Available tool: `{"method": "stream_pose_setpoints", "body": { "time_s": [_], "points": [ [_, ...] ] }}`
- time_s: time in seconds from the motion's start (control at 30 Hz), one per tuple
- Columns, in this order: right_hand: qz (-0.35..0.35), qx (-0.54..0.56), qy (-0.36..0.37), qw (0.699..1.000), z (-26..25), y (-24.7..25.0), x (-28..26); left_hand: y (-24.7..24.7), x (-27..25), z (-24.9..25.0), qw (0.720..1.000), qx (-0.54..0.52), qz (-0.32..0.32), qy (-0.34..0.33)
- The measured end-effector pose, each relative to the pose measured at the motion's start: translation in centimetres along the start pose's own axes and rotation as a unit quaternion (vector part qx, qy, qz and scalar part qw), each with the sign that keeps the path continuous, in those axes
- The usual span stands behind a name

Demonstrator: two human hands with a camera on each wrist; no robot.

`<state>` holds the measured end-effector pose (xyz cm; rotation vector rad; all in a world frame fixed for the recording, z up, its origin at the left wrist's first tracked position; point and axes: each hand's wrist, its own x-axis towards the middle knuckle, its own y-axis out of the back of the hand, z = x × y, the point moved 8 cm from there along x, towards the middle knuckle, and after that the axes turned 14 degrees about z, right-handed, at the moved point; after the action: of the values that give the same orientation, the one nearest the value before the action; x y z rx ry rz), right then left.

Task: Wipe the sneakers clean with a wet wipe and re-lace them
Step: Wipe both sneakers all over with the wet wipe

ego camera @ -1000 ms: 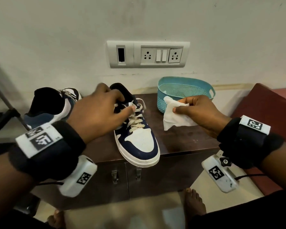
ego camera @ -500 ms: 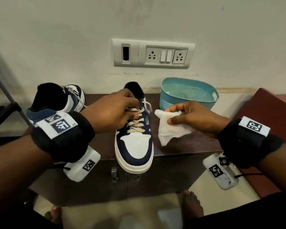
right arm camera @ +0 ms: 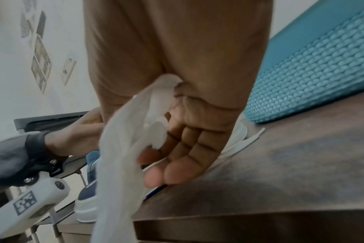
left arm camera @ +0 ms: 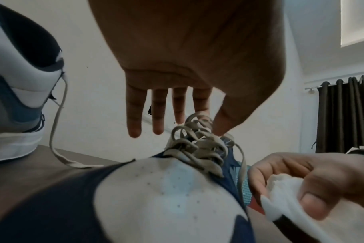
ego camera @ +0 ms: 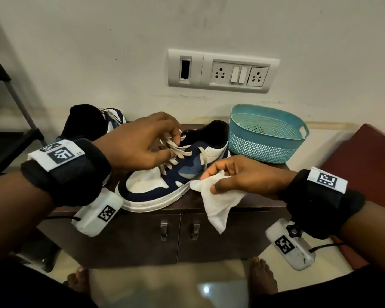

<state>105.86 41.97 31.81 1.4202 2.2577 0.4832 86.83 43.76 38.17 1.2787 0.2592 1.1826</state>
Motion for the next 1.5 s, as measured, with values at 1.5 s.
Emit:
{"method": "stream_pose_setpoints", "body": {
  "time_s": [1.5],
  "points": [
    [0.081, 0.182, -0.082, 0.977, 0.1, 5.4, -0.2, -1.2, -0.1, 5.1, 0.973, 0.221, 0.054, 0.031]
  ]
}}
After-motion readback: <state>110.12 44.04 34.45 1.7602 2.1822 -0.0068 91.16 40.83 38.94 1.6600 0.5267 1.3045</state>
